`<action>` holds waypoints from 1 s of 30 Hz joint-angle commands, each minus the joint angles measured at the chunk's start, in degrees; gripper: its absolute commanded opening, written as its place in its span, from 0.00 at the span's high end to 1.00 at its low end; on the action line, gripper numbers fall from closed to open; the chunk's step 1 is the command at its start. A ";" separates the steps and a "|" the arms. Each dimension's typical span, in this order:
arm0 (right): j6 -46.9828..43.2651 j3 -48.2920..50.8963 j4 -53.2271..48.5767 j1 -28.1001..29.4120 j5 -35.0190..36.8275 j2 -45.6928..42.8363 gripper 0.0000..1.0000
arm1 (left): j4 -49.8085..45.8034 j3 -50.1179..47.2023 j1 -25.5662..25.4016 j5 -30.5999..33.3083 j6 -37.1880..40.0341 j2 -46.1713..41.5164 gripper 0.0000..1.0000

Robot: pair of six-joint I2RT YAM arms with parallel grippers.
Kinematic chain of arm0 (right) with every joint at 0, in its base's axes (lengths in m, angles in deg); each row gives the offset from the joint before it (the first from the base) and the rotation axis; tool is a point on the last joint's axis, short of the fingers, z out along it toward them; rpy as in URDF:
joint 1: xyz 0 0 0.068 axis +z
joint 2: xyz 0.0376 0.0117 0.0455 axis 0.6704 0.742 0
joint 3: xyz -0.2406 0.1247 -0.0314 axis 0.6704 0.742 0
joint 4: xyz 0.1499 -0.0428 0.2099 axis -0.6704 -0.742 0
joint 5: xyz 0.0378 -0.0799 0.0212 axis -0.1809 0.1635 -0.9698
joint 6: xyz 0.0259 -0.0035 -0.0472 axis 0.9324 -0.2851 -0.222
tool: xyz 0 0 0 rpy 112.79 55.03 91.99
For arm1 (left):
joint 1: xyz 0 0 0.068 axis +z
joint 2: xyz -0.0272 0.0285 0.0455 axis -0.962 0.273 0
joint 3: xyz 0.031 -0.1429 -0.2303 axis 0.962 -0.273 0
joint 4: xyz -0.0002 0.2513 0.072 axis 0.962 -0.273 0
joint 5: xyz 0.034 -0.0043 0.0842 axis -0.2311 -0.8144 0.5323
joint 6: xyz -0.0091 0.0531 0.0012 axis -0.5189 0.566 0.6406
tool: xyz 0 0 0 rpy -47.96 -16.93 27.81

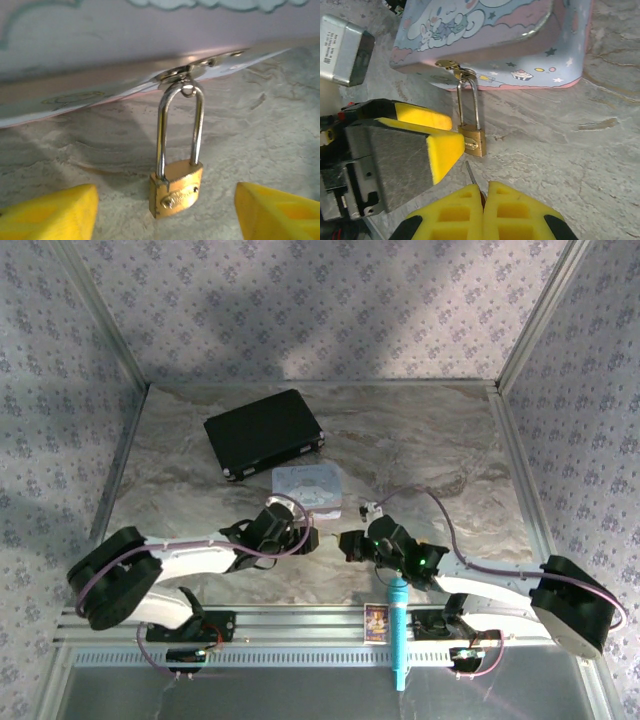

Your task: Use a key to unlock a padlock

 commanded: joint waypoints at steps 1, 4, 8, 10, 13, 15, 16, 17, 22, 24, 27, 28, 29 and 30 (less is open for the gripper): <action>1.35 1.25 -1.38 0.31 2.13 0.17 1.00 | 6.64 1.56 -0.42 0.73 1.09 3.10 0.34; 1.65 1.81 -1.03 0.38 2.30 0.17 1.00 | 11.13 0.63 -0.42 0.60 0.41 5.58 0.35; 1.90 2.51 0.56 0.45 2.76 1.22 1.00 | 14.42 0.19 -0.44 0.89 0.22 8.47 0.41; 3.04 3.69 3.98 0.41 2.57 2.71 1.00 | 14.62 0.67 -0.44 0.60 0.00 9.56 0.48; 5.08 4.80 9.26 0.24 1.51 5.86 1.00 | 14.57 0.92 -0.51 0.42 -0.08 10.08 0.52; 6.23 5.16 11.72 0.15 1.57 7.62 1.00 | 13.19 1.13 -0.55 1.51 -0.20 10.01 0.56; 6.52 5.18 12.43 0.24 1.71 8.25 1.00 | 12.63 1.20 -0.52 2.11 -0.15 10.08 0.57; 6.66 5.19 13.05 0.18 1.68 8.98 1.00 | 12.79 1.13 -0.54 2.29 -0.27 10.14 0.59; 7.51 4.69 15.20 0.00 1.28 11.54 1.00 | 12.88 1.43 -0.51 1.47 -0.13 10.21 0.65; 7.96 4.29 16.15 0.09 0.79 12.72 1.00 | 12.52 1.26 -0.52 1.59 -0.09 9.51 0.68; 9.18 3.81 18.23 0.09 -0.23 14.59 1.00 | 12.31 0.70 -0.57 2.30 -0.69 8.40 0.76; 10.24 3.58 18.48 -0.03 -0.38 15.26 1.00 | 12.47 0.60 -0.53 2.30 -0.82 8.27 0.82; 12.08 3.34 18.41 -0.10 -0.44 16.14 1.00 | 12.29 0.66 -0.55 2.10 -0.98 8.28 0.85; 14.20 3.31 19.60 -0.17 -0.65 17.27 1.00 | 12.30 0.64 -0.58 2.09 -1.65 8.13 0.84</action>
